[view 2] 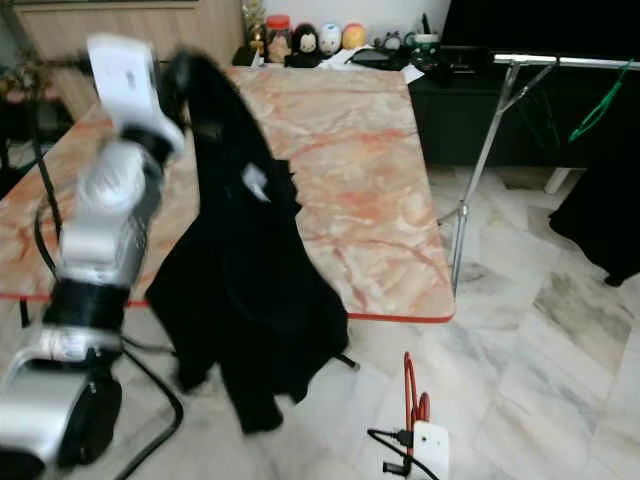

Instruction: Hang hanger

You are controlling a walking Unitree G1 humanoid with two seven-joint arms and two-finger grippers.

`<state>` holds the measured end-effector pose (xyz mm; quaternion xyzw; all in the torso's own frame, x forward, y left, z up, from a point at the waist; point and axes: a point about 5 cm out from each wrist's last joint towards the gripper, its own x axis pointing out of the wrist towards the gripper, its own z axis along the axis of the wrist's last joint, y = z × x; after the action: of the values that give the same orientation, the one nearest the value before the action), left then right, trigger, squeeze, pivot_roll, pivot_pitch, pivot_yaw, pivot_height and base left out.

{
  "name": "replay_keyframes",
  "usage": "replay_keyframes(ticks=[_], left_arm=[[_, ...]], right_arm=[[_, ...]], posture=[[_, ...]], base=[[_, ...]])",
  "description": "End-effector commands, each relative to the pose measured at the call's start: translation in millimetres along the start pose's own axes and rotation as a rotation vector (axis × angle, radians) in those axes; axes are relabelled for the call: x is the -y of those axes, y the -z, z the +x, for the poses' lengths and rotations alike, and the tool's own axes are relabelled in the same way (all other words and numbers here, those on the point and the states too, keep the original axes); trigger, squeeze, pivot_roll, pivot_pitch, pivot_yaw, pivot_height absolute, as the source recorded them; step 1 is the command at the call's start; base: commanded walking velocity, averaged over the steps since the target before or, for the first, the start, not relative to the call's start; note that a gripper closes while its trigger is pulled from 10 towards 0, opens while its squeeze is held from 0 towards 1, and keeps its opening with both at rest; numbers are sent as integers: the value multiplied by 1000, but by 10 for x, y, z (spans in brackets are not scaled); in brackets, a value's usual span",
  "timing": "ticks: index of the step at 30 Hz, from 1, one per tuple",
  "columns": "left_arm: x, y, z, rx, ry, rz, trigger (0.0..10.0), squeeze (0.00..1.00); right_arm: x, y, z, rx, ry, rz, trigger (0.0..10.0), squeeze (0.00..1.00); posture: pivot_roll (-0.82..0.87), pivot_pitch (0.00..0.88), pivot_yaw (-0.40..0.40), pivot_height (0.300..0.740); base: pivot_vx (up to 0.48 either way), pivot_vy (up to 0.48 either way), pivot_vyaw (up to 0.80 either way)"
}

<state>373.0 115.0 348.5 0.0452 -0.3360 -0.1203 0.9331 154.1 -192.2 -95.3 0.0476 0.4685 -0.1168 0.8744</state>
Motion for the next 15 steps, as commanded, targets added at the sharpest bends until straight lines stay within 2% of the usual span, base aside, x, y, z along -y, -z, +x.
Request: replay_keyframes(ticks=[1, 2, 5, 7, 10, 13, 14, 15], left_arm=[[45, -10, 54, 9, 13, 1, 10000, 0], [62, -50, 130, 16, 16, -4, 10000, 0], [84, -76, 205, 22, 21, -4, 10000, 0], [182, 44, 201, -60, 73, -26, 10000, 0], [305, 314, -11, -167, 153, -41, 10000, 0], [357, 639, -296, -289, 167, -20, 10000, 0], [357, 639, -296, -289, 167, -20, 10000, 0], [395, 772, -466, -355, 180, -45, 10000, 0]], right_arm=[[15, -6, 1, 2, 3, 7, 10000, 0], [19, -12, 2, 2, 4, 9, 10000, 0], [21, -18, 4, 3, 6, 10, 10000, 0], [18, -19, 4, 3, 5, 11, 10000, 0], [14, -13, 4, -1, 3, 5, 10000, 0], [19, -3, 3, -8, 6, -12, 10000, 0], [19, -3, 3, -8, 6, -12, 10000, 0], [19, 5, 1, -11, 5, -14, 10000, 0]], posture=[[-46, 1, 2, 740], [-48, 3, 4, 740], [-48, 4, 4, 740], [-49, 6, 4, 740], [-46, 13, 2, 740], [-37, 22, -2, 740], [-37, 22, -2, 740], [-39, 28, -1, 740]], base=[[289, 0, 0], [285, 0, 0], [287, 0, 0], [0, 0, 0], [0, 0, 0], [0, 0, 0], [0, 0, 0], [0, 0, 0]])
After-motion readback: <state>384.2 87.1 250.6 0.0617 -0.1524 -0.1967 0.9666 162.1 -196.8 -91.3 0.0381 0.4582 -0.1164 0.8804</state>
